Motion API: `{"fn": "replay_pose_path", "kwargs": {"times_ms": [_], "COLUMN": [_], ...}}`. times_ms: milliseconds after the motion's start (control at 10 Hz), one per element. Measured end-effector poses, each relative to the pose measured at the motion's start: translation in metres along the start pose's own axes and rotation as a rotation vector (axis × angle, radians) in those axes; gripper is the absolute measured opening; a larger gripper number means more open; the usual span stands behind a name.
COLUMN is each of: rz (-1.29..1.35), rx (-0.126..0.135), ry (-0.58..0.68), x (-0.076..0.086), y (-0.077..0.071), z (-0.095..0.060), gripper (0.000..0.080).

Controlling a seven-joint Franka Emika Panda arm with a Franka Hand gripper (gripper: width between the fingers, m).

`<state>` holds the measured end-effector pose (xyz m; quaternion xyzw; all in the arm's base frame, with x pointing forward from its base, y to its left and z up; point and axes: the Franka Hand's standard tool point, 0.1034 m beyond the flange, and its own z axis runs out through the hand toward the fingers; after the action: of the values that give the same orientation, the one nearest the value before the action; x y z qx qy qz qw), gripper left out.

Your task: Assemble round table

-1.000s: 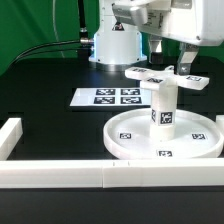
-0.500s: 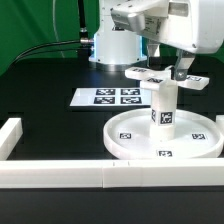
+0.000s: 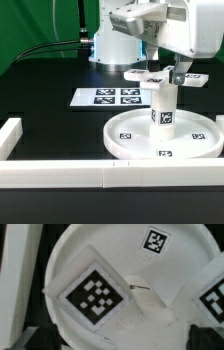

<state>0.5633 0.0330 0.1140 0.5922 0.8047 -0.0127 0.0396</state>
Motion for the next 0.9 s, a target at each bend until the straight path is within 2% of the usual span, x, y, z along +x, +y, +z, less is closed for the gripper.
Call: {"fn": "replay_pose_path", "kwargs": {"times_ms": [100, 200, 300, 400, 500, 900], "rz": [0.001, 0.001, 0.003, 0.003, 0.004, 0.039], "rx": [0.0, 0.0, -0.001, -0.001, -0.001, 0.0], "ry": [0.0, 0.0, 0.0, 0.0, 0.0, -0.001], "x": [-0.0003, -0.0007, -0.0015, -0.0018, -0.0021, -0.0034], "y": [0.0, 0.0, 0.0, -0.0001, -0.0002, -0.0005], "z": [-0.0001, -0.0001, -0.0002, -0.0001, -0.0001, 0.0], "gripper": [0.045, 0.0266, 0.0266, 0.0091, 0.0029, 0.0001]}}
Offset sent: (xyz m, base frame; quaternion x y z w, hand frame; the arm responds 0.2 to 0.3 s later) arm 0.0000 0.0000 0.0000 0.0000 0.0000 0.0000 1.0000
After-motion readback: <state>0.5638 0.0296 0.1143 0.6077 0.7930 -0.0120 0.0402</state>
